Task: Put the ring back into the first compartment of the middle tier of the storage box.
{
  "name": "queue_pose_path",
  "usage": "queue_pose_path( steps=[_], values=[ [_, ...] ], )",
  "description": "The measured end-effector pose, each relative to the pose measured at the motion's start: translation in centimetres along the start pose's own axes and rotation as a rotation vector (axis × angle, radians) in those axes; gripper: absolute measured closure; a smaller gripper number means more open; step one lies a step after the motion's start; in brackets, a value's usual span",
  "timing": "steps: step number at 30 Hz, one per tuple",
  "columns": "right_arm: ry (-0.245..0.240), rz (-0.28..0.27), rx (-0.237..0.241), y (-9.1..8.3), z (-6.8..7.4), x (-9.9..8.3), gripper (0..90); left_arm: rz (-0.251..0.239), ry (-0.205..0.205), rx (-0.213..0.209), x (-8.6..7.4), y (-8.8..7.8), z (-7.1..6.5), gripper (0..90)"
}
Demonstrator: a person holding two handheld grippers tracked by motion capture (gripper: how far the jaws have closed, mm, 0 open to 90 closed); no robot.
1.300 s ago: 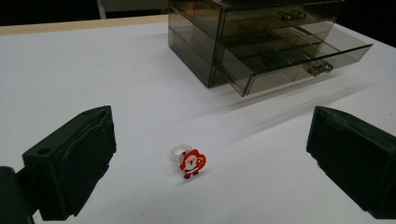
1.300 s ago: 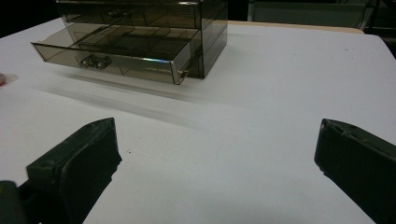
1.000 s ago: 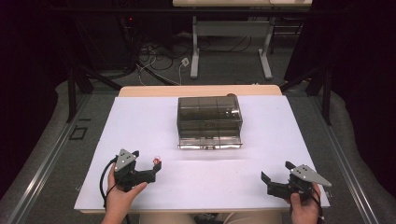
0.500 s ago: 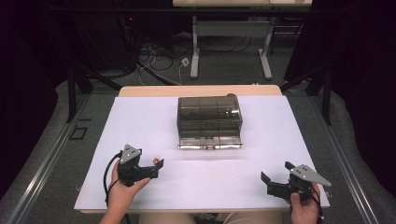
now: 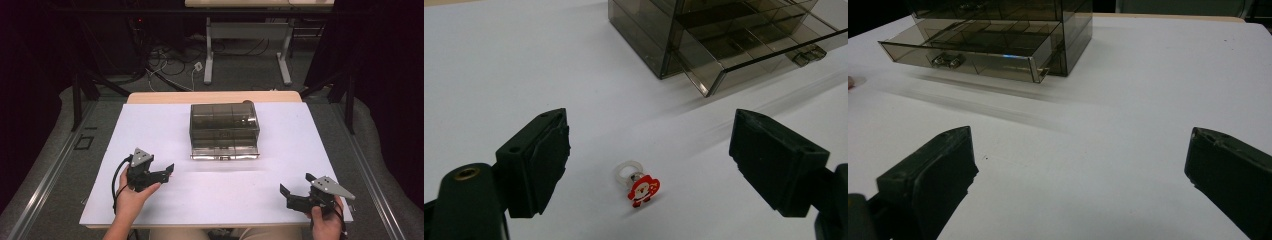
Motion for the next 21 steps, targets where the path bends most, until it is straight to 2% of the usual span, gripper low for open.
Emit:
queue_pose_path(
  steps=[6,9,12,14,21],
  values=[
    [-0.007,0.005,-0.002,0.0,-0.1,0.0,0.0,0.027,-0.026,0.005,0.3,0.5,0.0,24.1],
    [0.000,-0.005,0.000,0.1,-0.1,0.0,0.0,0.033,-0.026,0.015,0.4,0.7,-0.2,27.9],
    [0.003,0.004,0.002,0.0,-0.2,-0.1,0.0,0.072,-0.018,0.027,0.4,1.1,-0.3,30.5],
    [0.006,0.009,0.002,0.0,-0.2,-0.1,0.0,0.095,-0.021,0.029,0.3,1.3,-0.2,30.4],
    [0.009,0.011,0.003,0.0,-0.4,-0.2,0.0,0.120,-0.057,0.028,0.0,1.9,-0.2,32.6]
  ],
)
Point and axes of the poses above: each handheld gripper's, and its own axes: y roughly forward along the jaws, x roughly out of its top, z roughly to its left, the point moved 5 cm from there along y, roughly forward along the jaws, and after that the axes turned 6 degrees about -z, right-handed, at the moved point
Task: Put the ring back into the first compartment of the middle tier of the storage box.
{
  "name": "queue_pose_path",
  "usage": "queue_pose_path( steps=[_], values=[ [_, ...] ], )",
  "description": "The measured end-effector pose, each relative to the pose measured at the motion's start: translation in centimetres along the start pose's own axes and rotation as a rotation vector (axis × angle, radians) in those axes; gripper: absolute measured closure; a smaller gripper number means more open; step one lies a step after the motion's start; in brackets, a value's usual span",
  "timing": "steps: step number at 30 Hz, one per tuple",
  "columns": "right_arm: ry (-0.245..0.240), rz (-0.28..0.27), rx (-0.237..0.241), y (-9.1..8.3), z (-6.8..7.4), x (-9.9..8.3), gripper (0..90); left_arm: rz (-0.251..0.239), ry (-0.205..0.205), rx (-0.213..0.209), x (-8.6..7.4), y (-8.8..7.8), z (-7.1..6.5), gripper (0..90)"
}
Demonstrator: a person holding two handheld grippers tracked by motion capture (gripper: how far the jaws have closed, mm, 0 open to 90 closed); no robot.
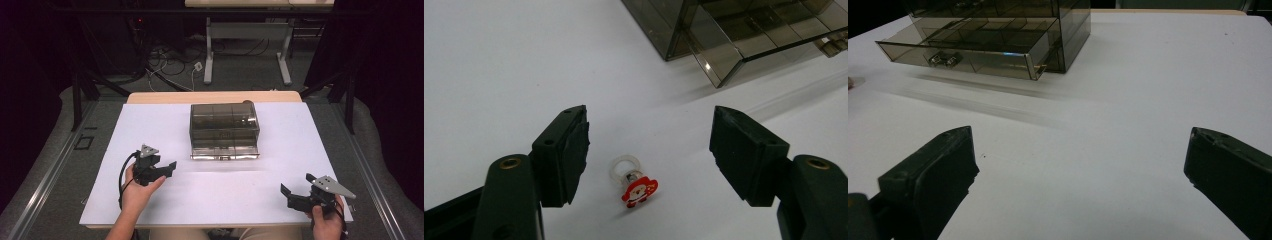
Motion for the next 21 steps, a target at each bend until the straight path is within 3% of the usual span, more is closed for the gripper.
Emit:
queue_pose_path(
  steps=[3,10,15,18,19,20,21],
  values=[
    [0.006,-0.002,0.004,0.1,0.0,0.0,0.2,0.000,-0.027,0.009,-0.4,0.1,0.1,35.3],
    [0.008,0.003,0.009,0.2,0.1,-0.1,0.3,0.013,-0.038,0.008,-1.1,0.6,0.0,38.0],
    [0.005,0.006,0.015,0.2,0.1,-0.2,0.4,0.036,-0.081,0.003,-1.5,0.8,0.2,38.5],
    [0.008,0.014,0.006,0.2,-0.1,-0.2,0.7,0.055,-0.121,-0.003,-1.8,0.9,0.4,39.4],
    [0.011,0.012,0.007,0.2,-0.1,-0.2,0.8,0.084,-0.163,-0.020,-2.0,1.0,0.4,39.7],
    [0.011,0.012,0.007,0.2,-0.1,-0.2,0.8,0.084,-0.163,-0.020,-2.0,1.0,0.4,39.7],
    [0.013,0.010,0.006,0.2,-0.1,-0.2,0.8,0.097,-0.199,-0.030,-2.1,0.9,0.5,39.7]
  ],
)
Point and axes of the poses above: each handheld gripper's, and its own axes: y roughly forward along the jaws, x roughly out of its top, z roughly to its left, the point moved 5 cm from there along y, roughly forward along the jaws, and after that the axes turned 6 degrees about -z, right-handed, at the moved point
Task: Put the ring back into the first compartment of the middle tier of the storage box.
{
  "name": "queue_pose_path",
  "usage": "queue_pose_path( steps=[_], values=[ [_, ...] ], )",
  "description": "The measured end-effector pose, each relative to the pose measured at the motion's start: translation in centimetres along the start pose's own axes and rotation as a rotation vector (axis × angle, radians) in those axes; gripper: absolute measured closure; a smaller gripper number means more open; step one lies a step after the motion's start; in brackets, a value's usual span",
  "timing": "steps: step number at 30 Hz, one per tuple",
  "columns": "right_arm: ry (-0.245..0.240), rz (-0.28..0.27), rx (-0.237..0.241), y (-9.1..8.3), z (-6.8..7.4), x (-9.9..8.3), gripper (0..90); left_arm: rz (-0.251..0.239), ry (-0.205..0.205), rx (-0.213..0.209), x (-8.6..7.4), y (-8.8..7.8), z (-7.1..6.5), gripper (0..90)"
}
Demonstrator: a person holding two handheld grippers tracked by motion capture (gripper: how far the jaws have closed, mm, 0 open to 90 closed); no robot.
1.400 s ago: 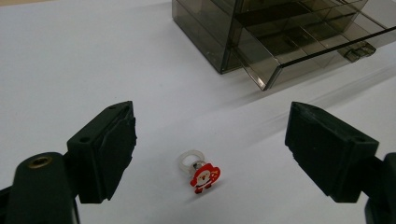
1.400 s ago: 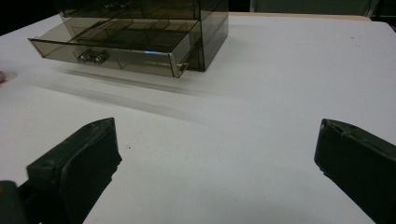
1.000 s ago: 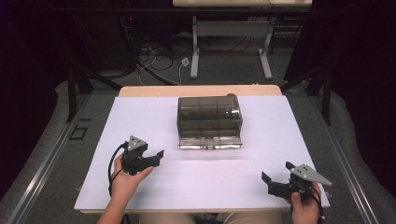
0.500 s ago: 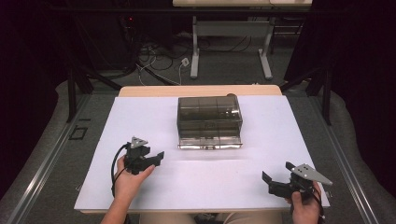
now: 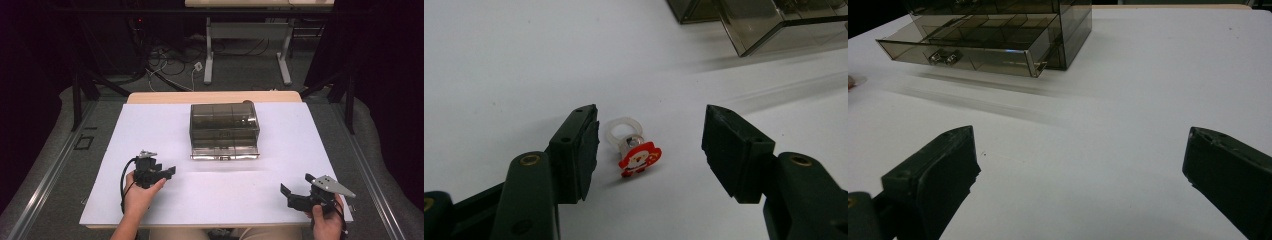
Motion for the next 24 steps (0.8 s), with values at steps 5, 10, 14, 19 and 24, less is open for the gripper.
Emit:
queue_pose_path(
  steps=[5,10,14,19,24],
  values=[
    [-0.004,-0.005,-0.001,0.07,0.03,-0.01,0.8,0.017,-0.032,-0.002,-0.03,-0.10,0.16,42.0],
    [0.002,0.000,0.004,0.10,0.02,-0.05,0.9,0.029,-0.055,0.003,-0.14,0.02,0.24,47.0],
    [0.007,0.006,0.010,0.11,0.06,-0.09,1.0,0.047,-0.058,0.015,-0.26,0.25,0.30,49.7],
    [-0.002,0.009,0.009,0.15,0.02,-0.14,1.0,0.065,-0.052,0.023,-0.32,0.39,0.23,53.9],
    [-0.003,0.018,0.008,0.14,0.04,-0.16,1.0,0.075,-0.051,0.033,-0.44,0.62,0.14,56.5]
  ],
)
Point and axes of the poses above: each handheld gripper's, and its own axes: y roughly forward along the jaws, x roughly out of its top, z roughly to its left, the point moved 5 cm from there along y, roughly forward along the jaws, and after that the axes turned 6 degrees about -z, right-handed, at the moved point
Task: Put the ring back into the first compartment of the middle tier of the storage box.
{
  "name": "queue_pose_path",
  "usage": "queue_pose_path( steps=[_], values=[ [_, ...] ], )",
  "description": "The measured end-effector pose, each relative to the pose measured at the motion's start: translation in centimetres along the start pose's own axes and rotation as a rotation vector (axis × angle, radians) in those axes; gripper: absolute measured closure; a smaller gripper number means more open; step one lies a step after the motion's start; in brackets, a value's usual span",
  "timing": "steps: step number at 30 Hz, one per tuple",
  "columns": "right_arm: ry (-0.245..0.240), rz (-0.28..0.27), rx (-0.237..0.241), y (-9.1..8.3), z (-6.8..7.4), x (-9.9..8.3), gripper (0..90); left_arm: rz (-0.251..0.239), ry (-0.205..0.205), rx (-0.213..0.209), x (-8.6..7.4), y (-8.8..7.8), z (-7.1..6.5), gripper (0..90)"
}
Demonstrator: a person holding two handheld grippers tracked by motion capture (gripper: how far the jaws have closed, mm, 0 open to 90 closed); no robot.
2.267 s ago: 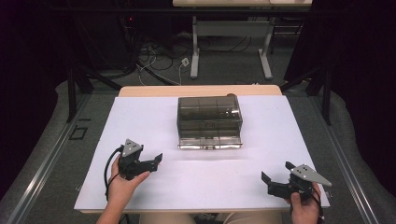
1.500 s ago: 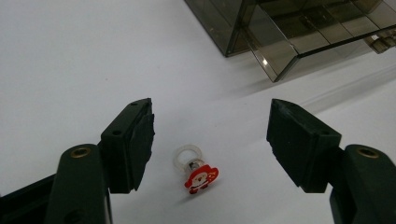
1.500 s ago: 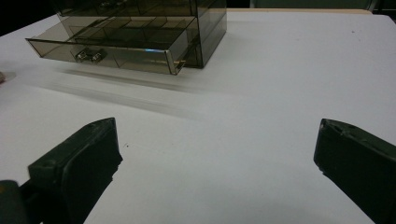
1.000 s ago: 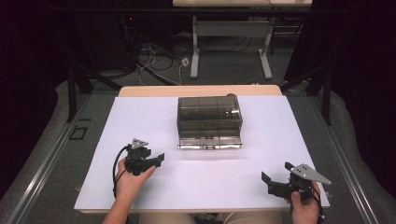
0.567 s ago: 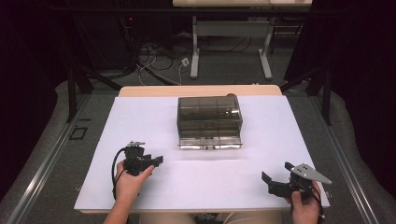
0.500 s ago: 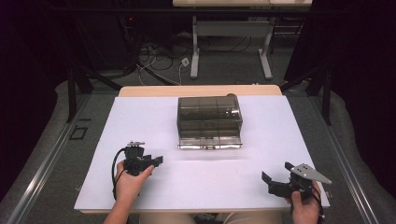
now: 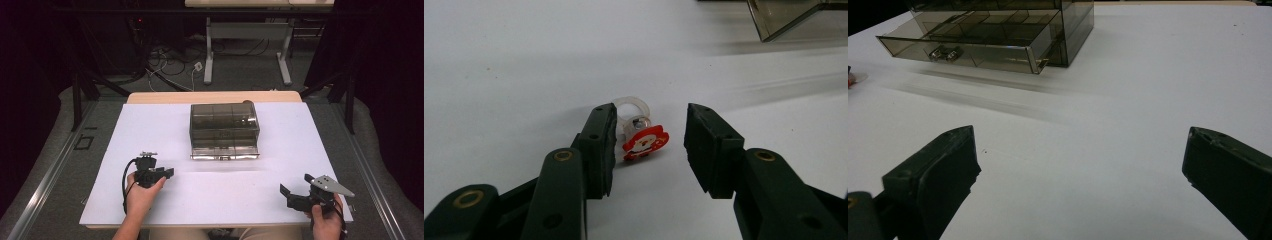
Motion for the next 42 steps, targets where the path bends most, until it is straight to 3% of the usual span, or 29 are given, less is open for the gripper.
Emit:
queue_pose_path(
  steps=[3,6,18,42],
  values=[
    [0.005,-0.002,0.005,0.04,0.03,-0.02,1.0,0.017,0.007,0.003,-0.14,0.10,-0.01,57.7],
    [0.006,-0.007,0.001,0.11,-0.02,-0.05,1.0,-0.001,0.006,0.019,-0.15,0.25,-0.07,58.6],
    [0.009,-0.004,0.003,0.16,-0.03,-0.08,1.0,0.010,-0.002,0.052,-0.04,0.30,-0.05,64.7],
    [-0.001,-0.001,0.004,0.20,-0.05,-0.11,1.1,0.014,-0.022,0.042,-0.07,0.21,0.18,69.2]
  ],
)
Point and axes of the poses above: each handheld gripper's, and its own axes: y roughly forward along the jaws, x roughly out of its top, z roughly to its left, the point moved 5 cm from there along y, roughly forward along the jaws, and after that the axes turned 6 degrees about -z, right-handed, at the moved point
